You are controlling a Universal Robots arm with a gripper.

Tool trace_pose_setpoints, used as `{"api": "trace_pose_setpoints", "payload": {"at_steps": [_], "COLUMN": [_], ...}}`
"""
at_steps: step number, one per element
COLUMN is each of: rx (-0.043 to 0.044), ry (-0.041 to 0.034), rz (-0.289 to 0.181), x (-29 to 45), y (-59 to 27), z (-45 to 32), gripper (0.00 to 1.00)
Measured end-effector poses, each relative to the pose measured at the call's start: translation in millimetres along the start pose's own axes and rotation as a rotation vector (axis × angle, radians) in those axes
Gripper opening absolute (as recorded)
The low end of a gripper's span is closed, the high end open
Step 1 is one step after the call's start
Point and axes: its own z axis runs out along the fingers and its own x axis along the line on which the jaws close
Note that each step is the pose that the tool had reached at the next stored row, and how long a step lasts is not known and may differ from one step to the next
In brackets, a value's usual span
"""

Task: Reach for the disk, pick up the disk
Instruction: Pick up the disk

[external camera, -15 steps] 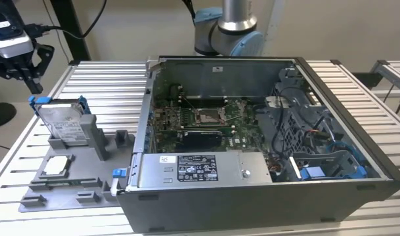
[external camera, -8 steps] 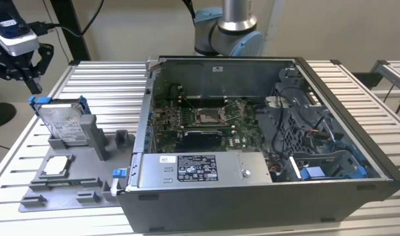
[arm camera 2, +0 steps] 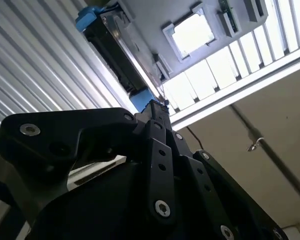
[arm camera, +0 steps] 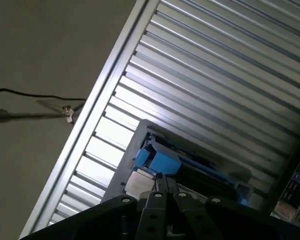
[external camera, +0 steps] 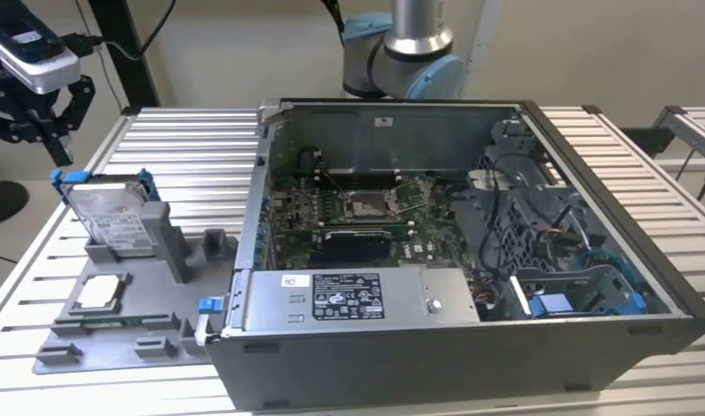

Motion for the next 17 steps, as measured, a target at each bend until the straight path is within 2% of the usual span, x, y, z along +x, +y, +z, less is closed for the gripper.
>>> {"api": "trace_pose_setpoints", "payload": {"at_steps": [17], "rx": [0.0006], "ry": [0.0109], "rz": [-0.302], "x": [0.0], "y": [0.0], "z": [0.0], "gripper": [0.0]}}
